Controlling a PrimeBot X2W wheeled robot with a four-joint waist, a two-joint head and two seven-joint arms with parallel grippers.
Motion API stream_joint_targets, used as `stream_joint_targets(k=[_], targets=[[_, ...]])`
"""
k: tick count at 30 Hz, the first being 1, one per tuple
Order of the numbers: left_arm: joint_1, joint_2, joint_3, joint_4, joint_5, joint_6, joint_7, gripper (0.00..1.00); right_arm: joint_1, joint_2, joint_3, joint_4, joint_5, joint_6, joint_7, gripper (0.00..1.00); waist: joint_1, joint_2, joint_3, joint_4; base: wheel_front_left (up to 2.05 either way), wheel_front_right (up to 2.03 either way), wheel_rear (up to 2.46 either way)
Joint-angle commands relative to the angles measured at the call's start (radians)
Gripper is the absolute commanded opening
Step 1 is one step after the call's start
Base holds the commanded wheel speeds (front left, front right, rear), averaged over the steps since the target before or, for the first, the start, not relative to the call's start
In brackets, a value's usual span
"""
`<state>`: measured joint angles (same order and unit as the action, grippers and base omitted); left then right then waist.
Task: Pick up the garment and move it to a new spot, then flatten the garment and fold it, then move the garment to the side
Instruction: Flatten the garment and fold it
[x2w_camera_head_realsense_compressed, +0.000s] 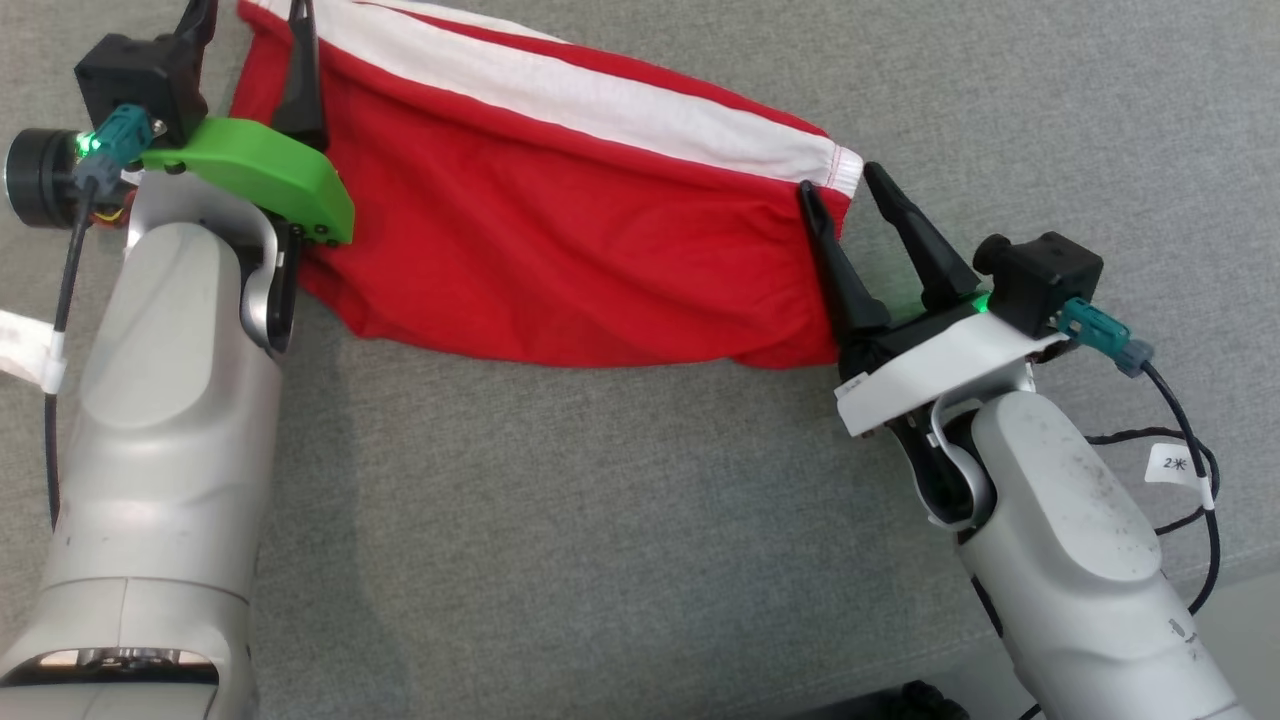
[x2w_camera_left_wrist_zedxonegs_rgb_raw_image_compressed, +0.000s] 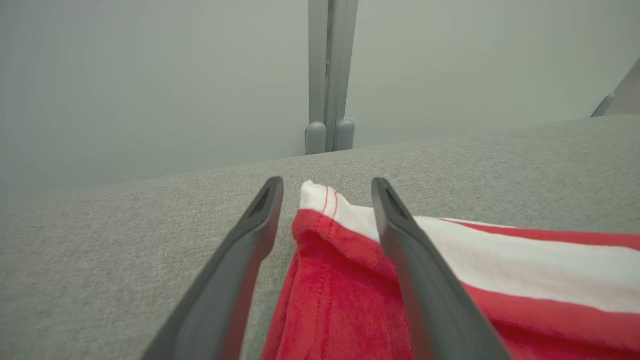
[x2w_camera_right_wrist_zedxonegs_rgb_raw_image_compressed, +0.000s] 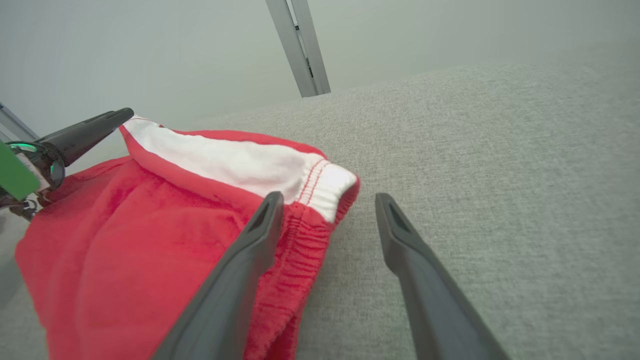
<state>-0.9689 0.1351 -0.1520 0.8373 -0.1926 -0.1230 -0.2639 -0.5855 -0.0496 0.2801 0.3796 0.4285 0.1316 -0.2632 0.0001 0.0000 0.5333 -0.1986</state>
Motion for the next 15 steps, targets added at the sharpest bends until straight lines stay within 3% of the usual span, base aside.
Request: stream_joint_targets(k=[1,8,15], targets=[[0.026,-0.005,0.015,-0.007,-0.009,0.001,-0.001,1.0,0.02,-0.004,-0.018,-0.008,-0.022,-0.002,-0.002,1.0,-0.0001,0.0,-0.018,0.009,0.0,0.0,0.0],[0.094,-0.021,0.034,0.045,-0.024,-0.004,-0.001,1.0,0.09,-0.004,-0.095,-0.021,-0.08,-0.002,-0.002,1.0,-0.0001,0.0,-0.074,0.03,0.0,0.0,0.0],[0.108,-0.033,0.023,0.24,-0.026,0.014,0.023,1.0,0.136,-0.003,-0.142,-0.013,-0.112,-0.002,-0.002,1.0,-0.0001,0.0,-0.108,0.039,0.0,0.0,0.0]])
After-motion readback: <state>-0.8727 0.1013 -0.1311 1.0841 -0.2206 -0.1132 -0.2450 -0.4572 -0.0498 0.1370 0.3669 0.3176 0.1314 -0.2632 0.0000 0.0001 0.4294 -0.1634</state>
